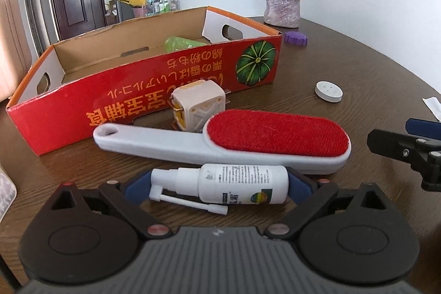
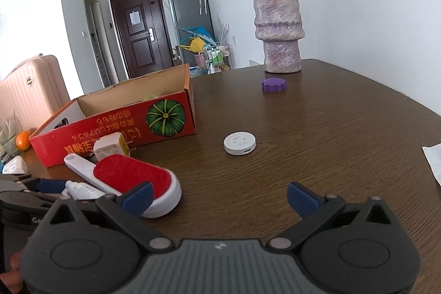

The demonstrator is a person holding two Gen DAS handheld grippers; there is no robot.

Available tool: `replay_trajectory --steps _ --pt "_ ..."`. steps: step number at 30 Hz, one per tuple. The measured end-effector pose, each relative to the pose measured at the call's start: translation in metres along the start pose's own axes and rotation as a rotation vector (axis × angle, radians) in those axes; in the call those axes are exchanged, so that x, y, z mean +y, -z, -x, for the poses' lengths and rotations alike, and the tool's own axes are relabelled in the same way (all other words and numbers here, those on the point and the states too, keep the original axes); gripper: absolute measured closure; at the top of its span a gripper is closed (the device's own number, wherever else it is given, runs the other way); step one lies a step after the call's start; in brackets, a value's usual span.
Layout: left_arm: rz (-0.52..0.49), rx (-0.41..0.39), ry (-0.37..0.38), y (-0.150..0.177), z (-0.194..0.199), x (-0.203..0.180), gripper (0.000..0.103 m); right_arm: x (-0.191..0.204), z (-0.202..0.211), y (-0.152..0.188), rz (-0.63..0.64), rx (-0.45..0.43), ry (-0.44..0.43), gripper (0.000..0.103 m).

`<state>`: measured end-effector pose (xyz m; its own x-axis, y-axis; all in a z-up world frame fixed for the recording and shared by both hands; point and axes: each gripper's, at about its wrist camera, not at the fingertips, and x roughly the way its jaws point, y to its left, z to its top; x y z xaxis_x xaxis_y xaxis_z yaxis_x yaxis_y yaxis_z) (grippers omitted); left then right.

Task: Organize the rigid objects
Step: 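Move the left tool to the white spray bottle and close on it, then lift the white spray bottle with the left tool while the right tool approaches the beige cube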

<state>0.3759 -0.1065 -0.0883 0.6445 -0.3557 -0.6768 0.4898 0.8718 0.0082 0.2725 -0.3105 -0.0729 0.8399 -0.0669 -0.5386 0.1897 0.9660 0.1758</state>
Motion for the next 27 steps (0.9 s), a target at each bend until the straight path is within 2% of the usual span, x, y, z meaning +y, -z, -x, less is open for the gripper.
replay_trajectory --steps 10,27 --pt "0.010 -0.030 -0.052 0.005 0.009 0.000 0.004 -0.002 0.000 0.000 -0.012 -0.002 -0.003 0.000" --pt "0.142 -0.133 -0.218 0.022 0.056 0.015 0.004 -0.004 0.005 0.000 -0.020 -0.028 -0.005 0.000"
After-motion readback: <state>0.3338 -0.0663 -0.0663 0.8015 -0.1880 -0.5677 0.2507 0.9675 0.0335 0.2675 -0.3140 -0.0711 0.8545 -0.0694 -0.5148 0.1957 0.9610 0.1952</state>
